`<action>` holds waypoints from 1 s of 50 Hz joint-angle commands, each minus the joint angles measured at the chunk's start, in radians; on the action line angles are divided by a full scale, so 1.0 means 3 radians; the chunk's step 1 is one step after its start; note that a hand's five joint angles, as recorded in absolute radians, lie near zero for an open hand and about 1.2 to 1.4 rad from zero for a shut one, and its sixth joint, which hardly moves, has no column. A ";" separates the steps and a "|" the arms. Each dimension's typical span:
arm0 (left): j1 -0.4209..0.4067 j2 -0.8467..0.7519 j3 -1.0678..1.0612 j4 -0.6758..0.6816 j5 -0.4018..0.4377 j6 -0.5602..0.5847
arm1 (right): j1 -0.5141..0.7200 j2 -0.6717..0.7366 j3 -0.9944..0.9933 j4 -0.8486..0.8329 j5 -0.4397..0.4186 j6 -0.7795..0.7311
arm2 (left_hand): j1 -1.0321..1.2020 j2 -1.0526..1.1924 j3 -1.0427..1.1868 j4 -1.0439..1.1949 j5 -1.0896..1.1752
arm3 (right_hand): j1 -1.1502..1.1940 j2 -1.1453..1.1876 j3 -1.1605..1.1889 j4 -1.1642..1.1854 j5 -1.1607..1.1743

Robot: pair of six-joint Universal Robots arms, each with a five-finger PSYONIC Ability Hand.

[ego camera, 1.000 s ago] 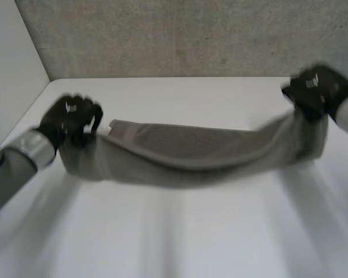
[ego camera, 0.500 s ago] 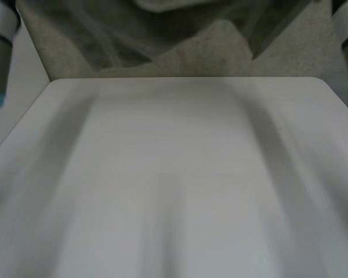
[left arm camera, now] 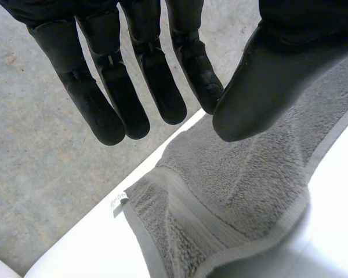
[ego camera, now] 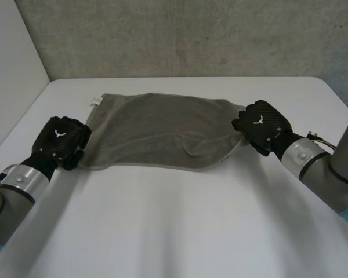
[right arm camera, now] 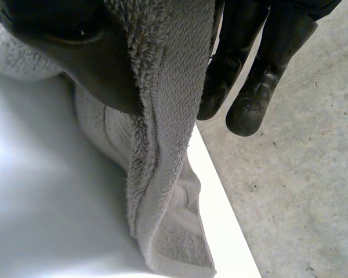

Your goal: Fold the towel.

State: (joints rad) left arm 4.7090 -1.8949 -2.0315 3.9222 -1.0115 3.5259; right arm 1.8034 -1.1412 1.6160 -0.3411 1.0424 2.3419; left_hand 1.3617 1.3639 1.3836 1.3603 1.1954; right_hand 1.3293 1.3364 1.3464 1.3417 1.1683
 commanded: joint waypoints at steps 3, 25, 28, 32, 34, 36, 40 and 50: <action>0.0267 0.0799 -0.0234 -0.0373 0.0115 -0.0059 | -0.0335 -0.0783 0.0233 0.0487 -0.0003 -0.0060 | 0.0115 0.0108 0.0042 0.0120 0.0088 | 0.0223 0.0200 0.0166 0.0182 0.0178; 0.0374 0.0590 -0.0356 -0.0608 0.0636 -0.0188 | -0.0647 -0.0855 0.0141 0.1679 0.0155 0.0664 | -0.2543 -0.2551 -0.2616 -0.2538 -0.2571 | 0.0223 0.0200 0.0166 0.0182 0.0178; 0.0369 0.0432 -0.0336 -0.0684 0.0631 0.0078 | -0.0658 -0.0732 0.0059 0.1618 0.0242 0.1043 | -0.2672 -0.2680 -0.2745 -0.2667 -0.2700 | 0.0223 0.0200 0.0166 0.0182 0.0178; 0.0344 0.0298 -0.0269 -0.0802 0.0616 0.0278 | -0.0683 -0.0629 -0.0028 0.1556 0.0314 0.1387 | -0.2673 -0.2680 -0.2745 -0.2668 -0.2700 | 0.0223 0.0200 0.0166 0.0182 0.0178; 0.0323 0.0211 -0.0203 -0.0853 0.0590 0.0355 | -0.0683 -0.0512 -0.0140 0.1434 0.0477 0.1850 | -0.2663 -0.2670 -0.2736 -0.2658 -0.2690 | 0.0223 0.0200 0.0166 0.0182 0.0178; 0.0293 0.0023 -0.0071 -0.0924 0.0570 0.0416 | -0.0683 -0.0451 -0.0186 0.1383 0.0559 0.2030 | -0.2624 -0.2631 -0.2697 -0.2619 -0.2651 | 0.0223 0.0200 0.0166 0.0182 0.0178; 0.0165 -0.0233 0.0190 -0.0945 0.0504 0.0401 | -0.0704 -0.0231 -0.0334 0.1372 0.0703 0.2267 | -0.2555 -0.2563 -0.2628 -0.2550 -0.2583 | 0.0223 0.0200 0.0166 0.0182 0.0178; -0.0172 -0.0637 0.0737 -0.0950 0.0038 0.0381 | -0.0801 -0.0164 -0.0304 0.1393 0.0698 0.2175 | -0.2526 -0.2533 -0.2599 -0.2521 -0.2553 | 0.0223 0.0200 0.0166 0.0182 0.0178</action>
State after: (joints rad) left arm 4.7211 -2.0173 -1.9033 3.6365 -0.9238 3.6462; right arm 1.5756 -1.1920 1.5154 0.0724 1.2557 3.0187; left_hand 0.5984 0.5957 0.5967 0.6037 0.4120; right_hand 1.3293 1.3364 1.3464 1.3417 1.1683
